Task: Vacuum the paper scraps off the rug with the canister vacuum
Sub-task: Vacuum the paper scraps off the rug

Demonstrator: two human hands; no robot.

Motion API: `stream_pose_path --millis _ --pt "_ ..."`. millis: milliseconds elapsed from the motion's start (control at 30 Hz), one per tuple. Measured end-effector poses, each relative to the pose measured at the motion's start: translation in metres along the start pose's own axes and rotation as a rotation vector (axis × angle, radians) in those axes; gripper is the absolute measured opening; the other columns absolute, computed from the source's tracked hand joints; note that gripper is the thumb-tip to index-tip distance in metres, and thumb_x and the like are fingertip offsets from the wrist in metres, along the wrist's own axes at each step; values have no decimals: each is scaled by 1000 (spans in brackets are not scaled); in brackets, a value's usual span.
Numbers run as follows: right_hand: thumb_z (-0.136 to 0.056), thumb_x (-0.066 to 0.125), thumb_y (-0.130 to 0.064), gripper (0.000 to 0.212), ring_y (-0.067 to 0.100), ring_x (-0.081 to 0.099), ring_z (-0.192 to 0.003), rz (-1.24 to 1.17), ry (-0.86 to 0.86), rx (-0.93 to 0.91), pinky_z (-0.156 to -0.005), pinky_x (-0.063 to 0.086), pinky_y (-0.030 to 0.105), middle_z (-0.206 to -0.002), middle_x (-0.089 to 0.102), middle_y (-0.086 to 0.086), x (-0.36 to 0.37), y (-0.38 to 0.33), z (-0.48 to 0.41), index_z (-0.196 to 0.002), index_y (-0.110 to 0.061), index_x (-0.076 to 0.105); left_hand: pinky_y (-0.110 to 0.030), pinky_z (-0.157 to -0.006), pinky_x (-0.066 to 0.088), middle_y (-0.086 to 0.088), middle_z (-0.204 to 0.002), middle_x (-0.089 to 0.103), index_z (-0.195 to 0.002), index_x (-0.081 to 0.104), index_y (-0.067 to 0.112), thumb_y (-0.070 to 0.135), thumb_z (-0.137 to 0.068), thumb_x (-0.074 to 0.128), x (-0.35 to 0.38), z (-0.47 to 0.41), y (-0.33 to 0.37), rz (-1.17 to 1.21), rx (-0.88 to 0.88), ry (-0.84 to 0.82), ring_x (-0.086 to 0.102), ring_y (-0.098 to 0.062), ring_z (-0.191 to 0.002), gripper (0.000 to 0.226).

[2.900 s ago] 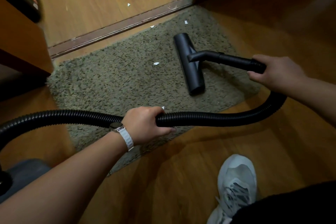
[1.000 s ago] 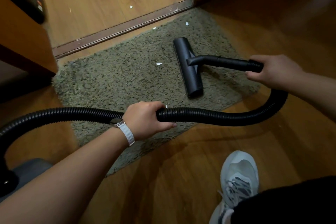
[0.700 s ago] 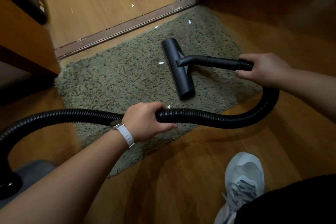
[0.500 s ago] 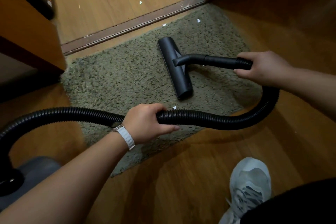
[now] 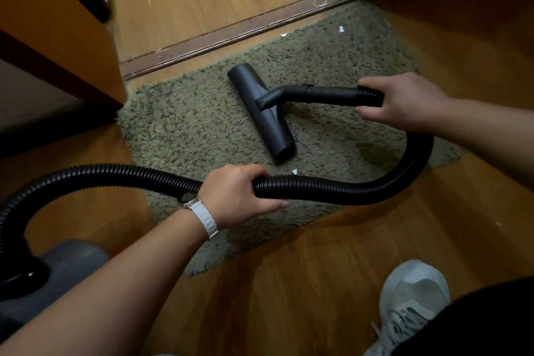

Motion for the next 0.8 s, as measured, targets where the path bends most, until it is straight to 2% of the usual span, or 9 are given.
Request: stream_pose_path --millis 133,233,333,467,633,800 --pt "-90 65 -45 40 10 52 -62 -39 19 -21 -53 41 31 -75 58 -7 -1 3 10 -128 -32 57 -25 -61 49 13 -72 62 -99 66 32 80 -68 59 4 -2 -1 -25 13 -11 59 -5 -68 57" --pt "-91 65 -43 39 13 53 -61 -66 -3 -5 -51 39 31 -75 58 -5 -1 13 25 -128 -33 56 -24 -58 48 15 -68 57 -96 65 31 79 -69 60 7 -5 4 -49 35 -20 57 -5 -66 55" --pt "-92 64 -42 38 16 53 -61 -88 9 68 -51 37 31 -74 57 -5 -2 35 40 -128 -35 55 -25 -62 49 16 -71 58 -103 65 33 77 -69 61 10 -9 9 -42 53 -28 59 -7 -70 56" --pt "-93 63 -40 25 23 57 -62 -122 66 194 -55 43 35 -76 60 1 -7 72 67 -117 -33 59 -27 -67 51 12 -80 63 -108 66 32 77 -68 62 15 -17 22 -42 70 -24 64 -12 -79 61" --pt "-94 62 -41 27 21 55 -61 -99 121 342 -51 41 33 -75 58 1 -11 109 98 -119 -31 57 -28 -64 52 12 -77 63 -108 65 30 80 -67 59 22 -28 46 -25 122 -31 63 -11 -73 65" --pt "-95 61 -40 30 26 58 -62 -150 100 444 -52 40 33 -78 59 6 -10 139 118 -122 -29 57 -25 -62 48 15 -74 56 -107 65 30 78 -68 61 25 -30 67 -13 158 -32 61 -10 -72 62"
Point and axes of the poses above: each hand's wrist, its own z-axis away from the middle knuckle, its own x-axis out of the palm, y = z × x, the point moved 6 cm from there along -z, towards the middle knuckle
